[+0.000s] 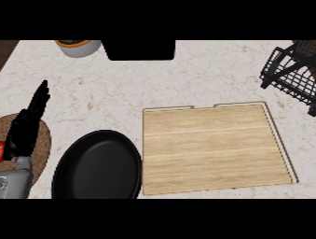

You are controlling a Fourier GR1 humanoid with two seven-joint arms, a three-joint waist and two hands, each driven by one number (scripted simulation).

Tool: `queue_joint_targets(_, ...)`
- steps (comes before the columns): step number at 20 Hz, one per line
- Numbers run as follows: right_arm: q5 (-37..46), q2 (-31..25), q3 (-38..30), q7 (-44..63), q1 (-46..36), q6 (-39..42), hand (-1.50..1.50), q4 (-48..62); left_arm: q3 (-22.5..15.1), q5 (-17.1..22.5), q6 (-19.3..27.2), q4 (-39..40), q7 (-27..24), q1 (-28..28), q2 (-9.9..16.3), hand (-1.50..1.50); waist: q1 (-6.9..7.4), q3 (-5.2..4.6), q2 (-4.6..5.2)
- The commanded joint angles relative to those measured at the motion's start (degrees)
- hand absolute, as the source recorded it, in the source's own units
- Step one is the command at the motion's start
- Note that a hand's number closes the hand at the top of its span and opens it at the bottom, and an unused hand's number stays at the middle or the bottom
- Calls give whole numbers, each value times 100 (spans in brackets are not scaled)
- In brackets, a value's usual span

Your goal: Pick the sweet potato from the tray and place it in the tiered basket

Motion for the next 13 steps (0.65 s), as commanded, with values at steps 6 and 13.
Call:
queue_joint_targets(6, -1018, -283, -506, 623, 1212, 1236, -150, -1869, 98, -38, 185, 78, 90, 45, -98, 0, -338, -6, -92)
queue_joint_targets(13, -2002, 151, -1142, 274, 3144, 1575, -150, -4117, 143, -23, 169, -232, 107, 411, -61, 0, -399, 0, -119)
